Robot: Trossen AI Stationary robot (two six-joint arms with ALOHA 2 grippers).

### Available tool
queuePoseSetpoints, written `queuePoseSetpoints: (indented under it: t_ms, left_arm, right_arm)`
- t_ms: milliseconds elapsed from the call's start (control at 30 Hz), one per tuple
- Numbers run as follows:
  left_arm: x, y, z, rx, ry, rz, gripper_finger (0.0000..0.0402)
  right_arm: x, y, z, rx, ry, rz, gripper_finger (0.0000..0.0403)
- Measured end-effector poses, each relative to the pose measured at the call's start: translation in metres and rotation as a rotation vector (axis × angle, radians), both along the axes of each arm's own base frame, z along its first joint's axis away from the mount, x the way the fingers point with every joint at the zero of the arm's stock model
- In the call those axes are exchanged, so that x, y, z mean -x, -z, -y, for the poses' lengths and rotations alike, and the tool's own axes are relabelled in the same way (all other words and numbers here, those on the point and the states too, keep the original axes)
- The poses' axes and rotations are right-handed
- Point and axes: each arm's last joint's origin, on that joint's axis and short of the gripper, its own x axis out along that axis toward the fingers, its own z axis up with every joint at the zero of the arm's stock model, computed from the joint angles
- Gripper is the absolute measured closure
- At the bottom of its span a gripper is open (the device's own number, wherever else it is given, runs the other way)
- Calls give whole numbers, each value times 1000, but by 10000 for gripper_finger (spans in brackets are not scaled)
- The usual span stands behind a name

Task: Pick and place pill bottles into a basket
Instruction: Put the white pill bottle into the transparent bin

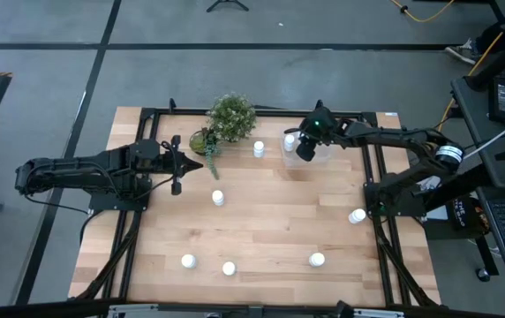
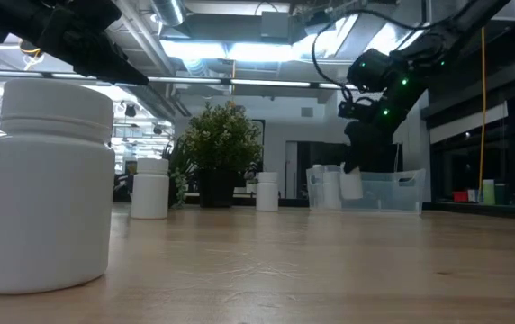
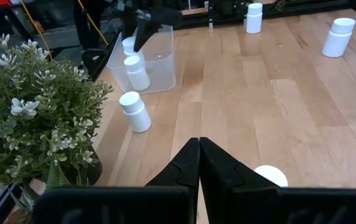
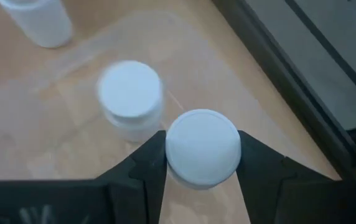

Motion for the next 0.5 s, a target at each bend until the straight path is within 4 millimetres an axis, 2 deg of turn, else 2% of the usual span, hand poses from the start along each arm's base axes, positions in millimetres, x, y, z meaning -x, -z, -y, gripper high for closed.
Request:
queuePoseSetpoints:
  t_ms: [233, 500]
  left_arm:
    - [0, 0, 0, 1, -1, 0, 398]
    - [0, 0, 0, 2, -1, 0, 398]
  right_arm:
    - [-2, 9, 5, -41, -15, 8, 248]
    - [-4, 10, 7, -33, -22, 22, 248]
